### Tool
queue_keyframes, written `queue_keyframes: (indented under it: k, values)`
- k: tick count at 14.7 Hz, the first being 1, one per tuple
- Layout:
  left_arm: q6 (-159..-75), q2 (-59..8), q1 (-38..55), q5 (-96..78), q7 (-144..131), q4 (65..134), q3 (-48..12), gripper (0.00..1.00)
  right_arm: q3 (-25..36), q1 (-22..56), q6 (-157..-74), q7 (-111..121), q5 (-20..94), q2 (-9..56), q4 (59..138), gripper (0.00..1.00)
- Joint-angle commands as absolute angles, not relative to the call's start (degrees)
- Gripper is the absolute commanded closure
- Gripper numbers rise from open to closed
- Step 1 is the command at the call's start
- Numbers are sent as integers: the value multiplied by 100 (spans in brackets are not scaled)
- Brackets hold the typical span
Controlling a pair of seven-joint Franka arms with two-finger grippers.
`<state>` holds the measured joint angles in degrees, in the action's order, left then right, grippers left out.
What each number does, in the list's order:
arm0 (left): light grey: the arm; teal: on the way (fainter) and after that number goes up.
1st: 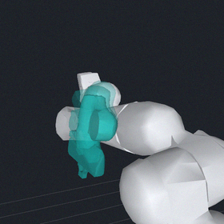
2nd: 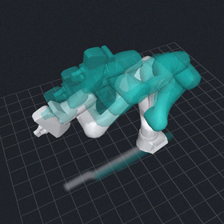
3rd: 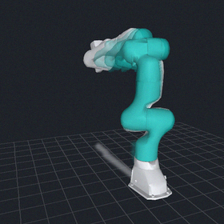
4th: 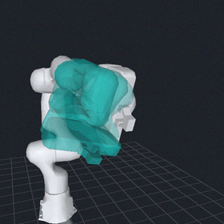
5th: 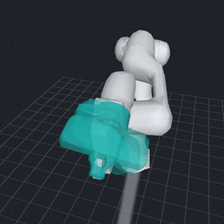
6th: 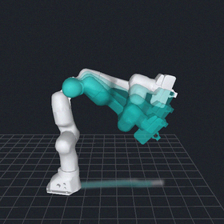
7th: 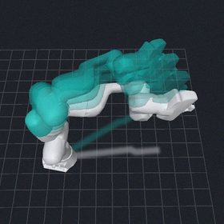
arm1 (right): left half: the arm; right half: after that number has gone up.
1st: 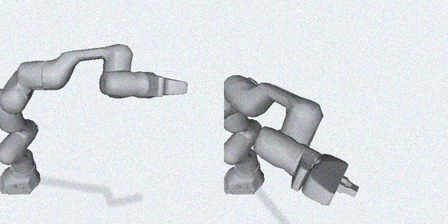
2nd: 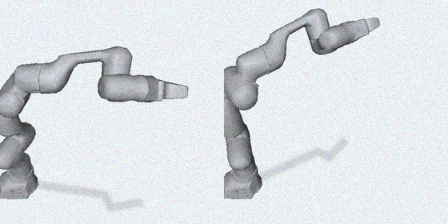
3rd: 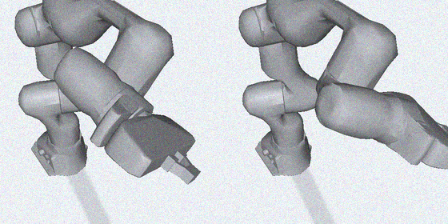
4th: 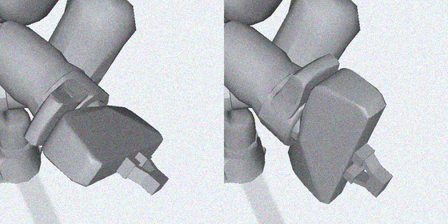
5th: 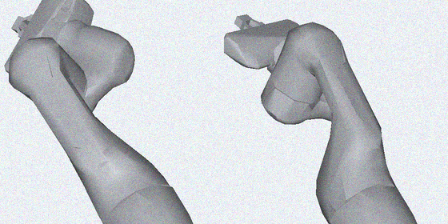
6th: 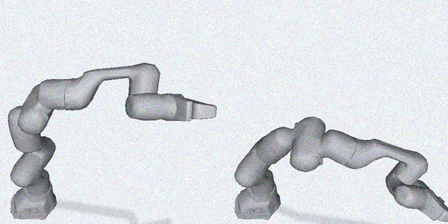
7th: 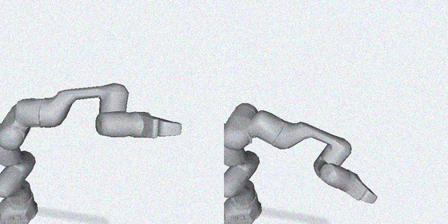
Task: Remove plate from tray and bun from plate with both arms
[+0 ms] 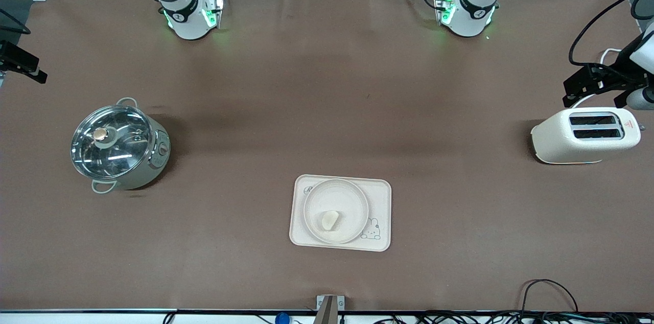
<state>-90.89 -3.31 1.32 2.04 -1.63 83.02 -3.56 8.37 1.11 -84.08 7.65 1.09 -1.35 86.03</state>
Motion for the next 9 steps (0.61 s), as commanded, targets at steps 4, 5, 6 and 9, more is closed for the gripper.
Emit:
queue_keyframes:
  k: [4, 5, 6, 9]
  values:
    - [-8947, -404, 132, 229, -176, 8121, -343, 0, 782, 88, -8455, 853, 167, -193, 8666, 0]
    - [-8947, -404, 132, 229, -167, 8121, -343, 0, 782, 97, -8472, 853, 176, -193, 8666, 0]
    - [-8947, -396, 141, 237, -184, 8121, -343, 0, 774, 123, -8499, 853, 211, -185, 8666, 0]
    - [-8939, -360, 202, 255, -377, 8156, -395, 0, 773, 254, -8840, 826, 675, 7, 8666, 0]
